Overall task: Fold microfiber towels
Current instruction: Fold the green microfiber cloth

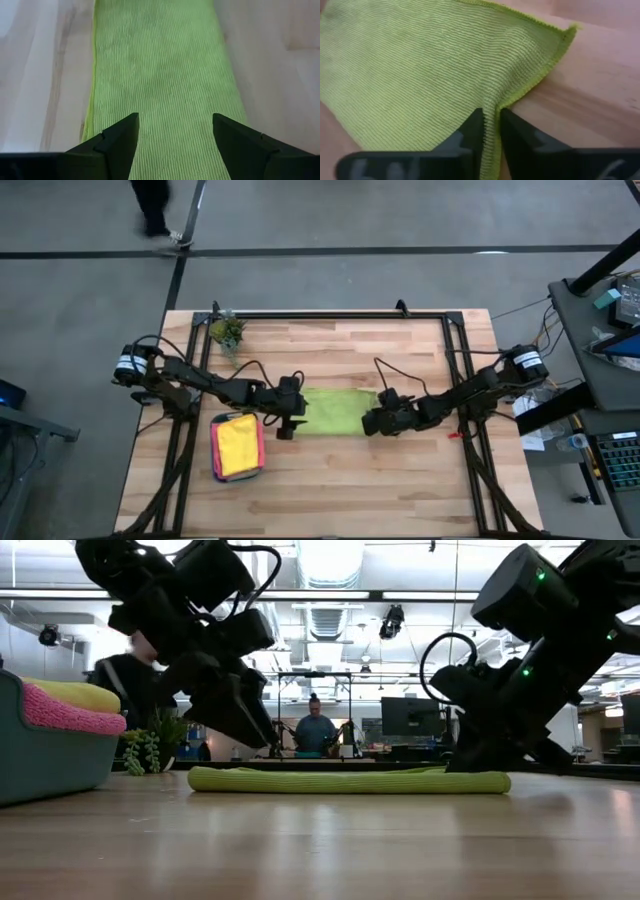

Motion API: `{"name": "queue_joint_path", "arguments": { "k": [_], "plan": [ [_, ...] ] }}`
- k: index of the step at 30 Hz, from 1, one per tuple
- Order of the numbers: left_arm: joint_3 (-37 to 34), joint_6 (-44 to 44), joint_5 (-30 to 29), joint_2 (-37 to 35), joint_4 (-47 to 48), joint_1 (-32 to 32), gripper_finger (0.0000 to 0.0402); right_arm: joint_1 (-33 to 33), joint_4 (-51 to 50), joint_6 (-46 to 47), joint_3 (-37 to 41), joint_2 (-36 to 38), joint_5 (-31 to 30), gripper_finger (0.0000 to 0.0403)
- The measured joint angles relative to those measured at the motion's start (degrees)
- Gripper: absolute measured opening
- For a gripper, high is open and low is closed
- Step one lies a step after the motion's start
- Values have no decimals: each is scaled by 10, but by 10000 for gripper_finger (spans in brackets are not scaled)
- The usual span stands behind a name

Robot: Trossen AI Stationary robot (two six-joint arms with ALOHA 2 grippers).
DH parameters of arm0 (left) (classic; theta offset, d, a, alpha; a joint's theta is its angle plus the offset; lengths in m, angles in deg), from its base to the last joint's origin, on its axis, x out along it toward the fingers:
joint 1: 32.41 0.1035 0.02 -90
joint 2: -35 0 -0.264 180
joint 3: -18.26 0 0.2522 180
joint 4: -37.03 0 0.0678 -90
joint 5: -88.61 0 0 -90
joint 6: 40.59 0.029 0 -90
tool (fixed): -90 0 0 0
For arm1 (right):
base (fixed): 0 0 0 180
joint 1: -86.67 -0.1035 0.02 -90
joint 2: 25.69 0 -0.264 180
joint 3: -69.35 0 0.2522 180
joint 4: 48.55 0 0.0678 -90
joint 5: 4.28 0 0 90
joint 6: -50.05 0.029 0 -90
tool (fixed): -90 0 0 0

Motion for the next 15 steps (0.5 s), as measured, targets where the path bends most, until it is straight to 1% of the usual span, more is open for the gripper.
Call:
{"name": "queue_joint_path", "arguments": {
  "k": [5, 10, 15],
  "plan": [
    [-4, 0, 0, 0, -36, 0, 238, 0, 5, -26, 1, 4, -9, 16],
    [-5, 1, 0, -7, -8, 0, 238, -3, -18, -40, 1, 28, -5, 10],
    [-6, 1, -4, -23, 34, 0, 238, -5, -106, -24, 1, 81, -4, 9]
  ]
}}
